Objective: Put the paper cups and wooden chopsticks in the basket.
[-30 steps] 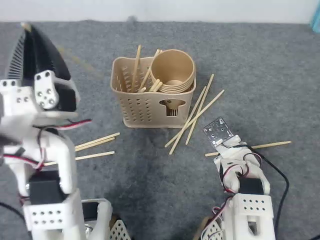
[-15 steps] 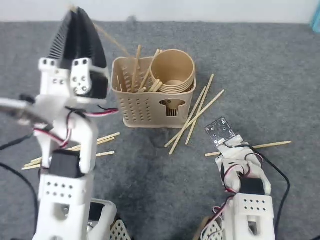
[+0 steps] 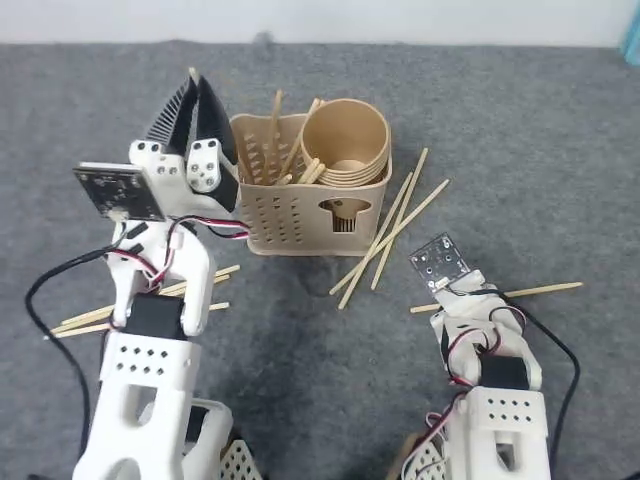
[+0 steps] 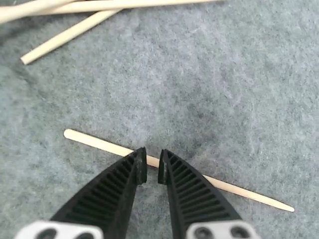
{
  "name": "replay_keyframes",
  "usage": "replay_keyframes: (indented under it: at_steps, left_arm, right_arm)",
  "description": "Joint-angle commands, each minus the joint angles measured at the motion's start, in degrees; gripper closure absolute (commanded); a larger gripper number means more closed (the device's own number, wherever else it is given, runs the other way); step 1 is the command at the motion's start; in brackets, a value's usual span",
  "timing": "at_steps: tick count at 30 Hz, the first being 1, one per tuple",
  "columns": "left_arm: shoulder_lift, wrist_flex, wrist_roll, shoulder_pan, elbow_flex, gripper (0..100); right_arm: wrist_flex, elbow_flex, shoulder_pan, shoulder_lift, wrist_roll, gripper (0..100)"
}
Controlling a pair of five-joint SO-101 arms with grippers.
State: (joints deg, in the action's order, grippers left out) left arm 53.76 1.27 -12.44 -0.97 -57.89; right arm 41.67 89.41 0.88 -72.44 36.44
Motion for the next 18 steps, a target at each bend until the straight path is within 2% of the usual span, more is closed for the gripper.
replay_keyframes:
  at_steps: [1, 6, 8, 11, 14, 18]
  left_arm:
    - [0.4, -0.1, 0.5, 0.1, 0.0, 95]
    - [0.4, 0.2, 0.5, 1.6, 1.1, 77]
    - [0.4, 0.3, 0.5, 3.5, 2.1, 75]
    - [0.4, 1.8, 0.5, 8.2, 3.9, 77]
    - [0.4, 12.1, 0.4, 13.7, 8.6, 80]
    - [-0.2, 34.2, 0.4, 20.6, 19.1, 84]
  right_arm:
    - [-1.1, -0.4, -0.7, -1.2, -0.6, 94.5]
    - [-1.1, -0.4, -0.7, -1.2, -0.6, 94.5]
    - [-1.1, -0.4, -0.7, -1.2, -0.6, 94.5]
    - [-1.2, -0.4, -0.6, -1.2, -0.6, 94.5]
    - [-1.2, -0.4, -0.6, -1.2, -0.4, 94.5]
    - [-1.2, -0.4, -0.5, -1.2, -0.4, 94.5]
